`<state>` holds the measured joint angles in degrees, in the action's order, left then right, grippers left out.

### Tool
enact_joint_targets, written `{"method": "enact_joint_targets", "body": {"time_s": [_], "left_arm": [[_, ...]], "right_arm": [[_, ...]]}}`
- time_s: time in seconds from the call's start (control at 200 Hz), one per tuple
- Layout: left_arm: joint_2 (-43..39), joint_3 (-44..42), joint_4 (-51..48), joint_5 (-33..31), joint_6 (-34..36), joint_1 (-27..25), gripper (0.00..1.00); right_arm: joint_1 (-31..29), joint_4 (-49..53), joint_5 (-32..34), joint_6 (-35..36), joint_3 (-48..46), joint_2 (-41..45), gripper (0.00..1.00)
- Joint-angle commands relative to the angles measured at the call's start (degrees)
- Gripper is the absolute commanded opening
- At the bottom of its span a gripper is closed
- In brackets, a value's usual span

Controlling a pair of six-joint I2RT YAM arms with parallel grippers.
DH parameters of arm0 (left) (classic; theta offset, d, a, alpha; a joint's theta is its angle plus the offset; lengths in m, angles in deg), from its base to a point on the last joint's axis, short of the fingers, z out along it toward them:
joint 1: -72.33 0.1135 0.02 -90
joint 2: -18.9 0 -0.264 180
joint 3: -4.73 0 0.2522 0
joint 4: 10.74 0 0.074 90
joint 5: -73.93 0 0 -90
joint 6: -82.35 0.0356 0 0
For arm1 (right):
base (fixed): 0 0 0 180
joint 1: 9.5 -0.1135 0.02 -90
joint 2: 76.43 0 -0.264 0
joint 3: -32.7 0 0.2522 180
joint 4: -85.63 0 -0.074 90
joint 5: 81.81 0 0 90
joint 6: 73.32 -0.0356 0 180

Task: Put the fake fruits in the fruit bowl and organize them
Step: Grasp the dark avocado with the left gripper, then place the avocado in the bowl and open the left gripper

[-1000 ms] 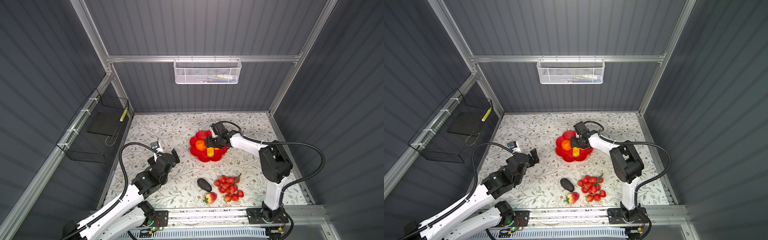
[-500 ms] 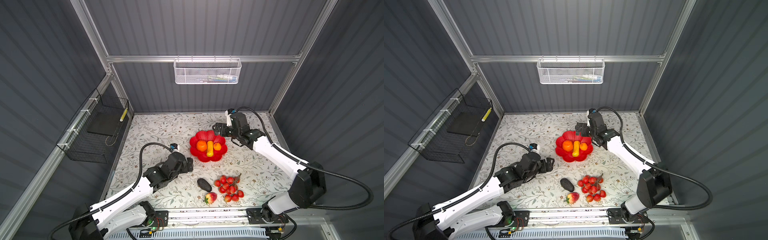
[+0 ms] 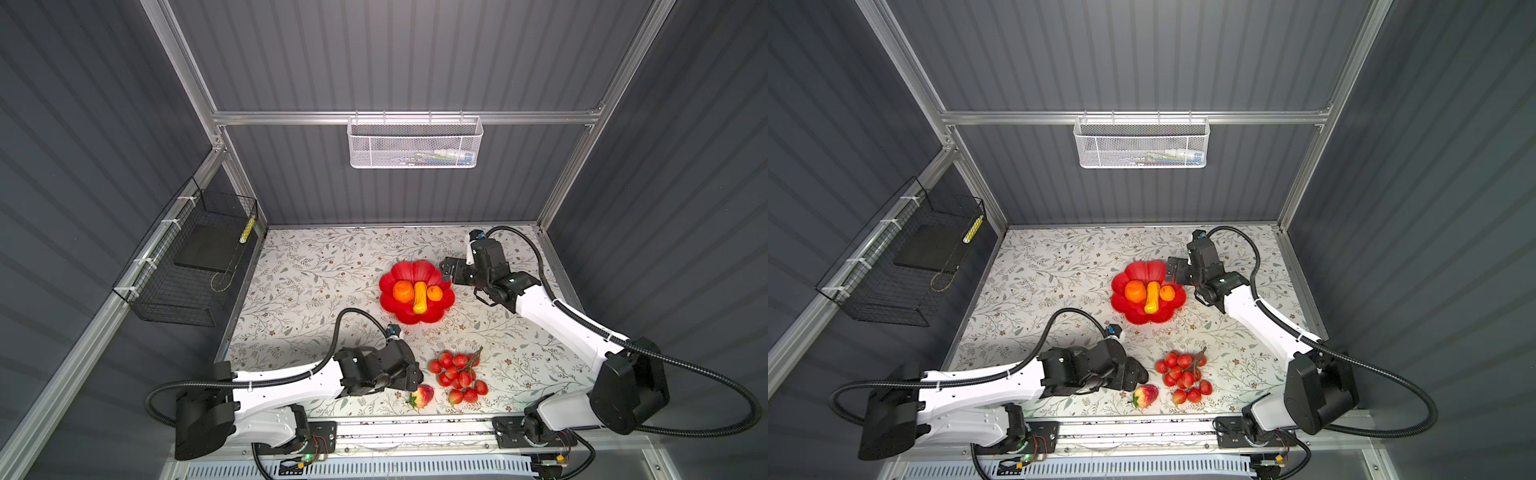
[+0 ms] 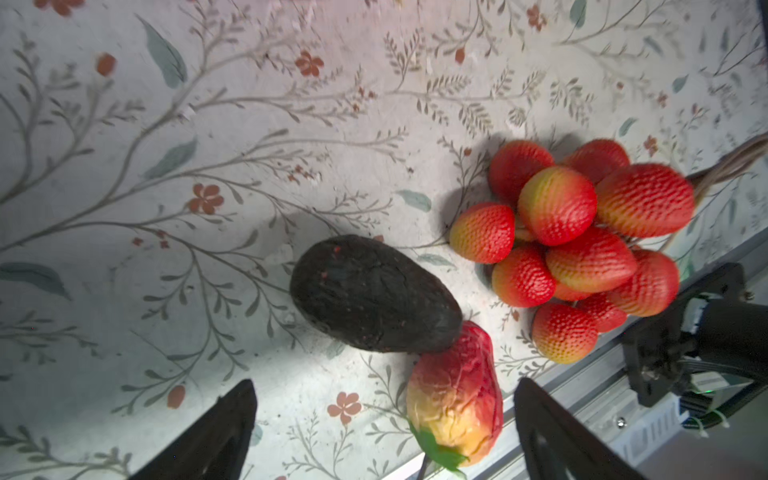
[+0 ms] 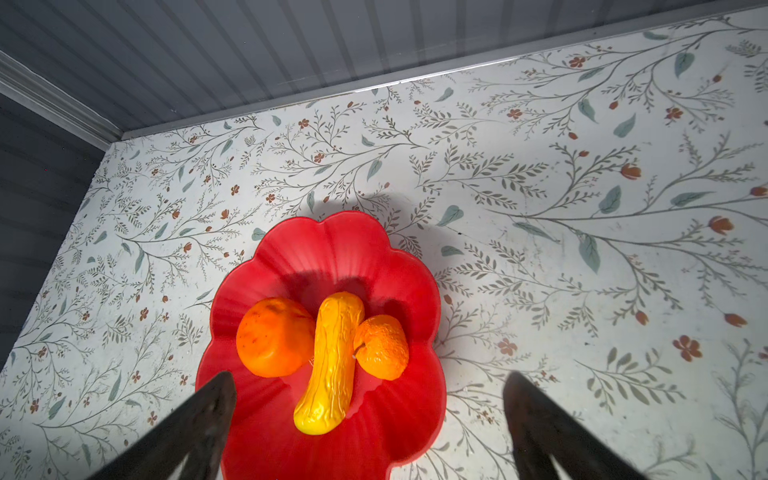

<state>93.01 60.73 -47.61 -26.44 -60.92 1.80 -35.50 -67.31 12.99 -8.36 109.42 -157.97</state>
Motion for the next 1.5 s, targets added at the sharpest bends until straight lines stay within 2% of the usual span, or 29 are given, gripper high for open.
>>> {"method": "enact_joint_targets", "body": {"time_s": [0.0,0.095,0.24,0.475,0.61,0.85,0.991,1.136,1.271,1.401,1.491], "left_arm": [[2.49,2.45,0.47,0.08,-1.75,-0.31,0.98],[4.12,2.74,2.1,-0.73,-1.79,-0.27,0.98],[7.5,3.33,3.23,-0.77,-2.38,-0.32,0.92],[9.62,3.43,3.68,-3.75,-3.59,-0.18,0.88],[9.76,3.5,4.7,-5.66,-2.53,0.68,0.76],[11.65,3.32,7.75,-3.27,-0.56,3.41,0.7],[12.77,3.82,8.09,-2.9,-0.38,4.52,0.6],[10.97,3.22,8.83,-3.07,0.06,6.79,0.5],[5.64,2.46,7.09,-5.1,1.66,9.17,0.34],[-2.21,2.82,4.6,-7.32,4.85,12.31,0.29],[-5.87,6.44,1.62,-9.29,10.16,14.1,0.28]], "right_arm": [[0.27,-0.56,0.61,0.19,-0.71,1.97,0.99],[0.38,-0.65,0.61,0.3,-1.21,2.39,0.99],[0.65,-0.53,0.58,0.58,-1.93,3.04,0.99],[1.26,-1.05,0.49,1.04,-2.91,4.19,0.99],[1.48,-1.14,-0.04,0.87,-3.12,4.15,0.99],[1.65,-1.38,-0.29,0.97,-3.28,4.42,0.99],[1.84,-1.45,-0.36,0.96,-3.28,4.45,0.99],[1.97,-1.42,-0.33,0.87,-3.27,4.55,0.99],[1.98,-1.48,-0.2,1.13,-3.28,4.46,0.99],[2.1,-1.68,-0.5,0.86,-3.28,4.29,0.99],[2.18,-1.8,-0.58,0.75,-3.28,4.36,0.99]]}}
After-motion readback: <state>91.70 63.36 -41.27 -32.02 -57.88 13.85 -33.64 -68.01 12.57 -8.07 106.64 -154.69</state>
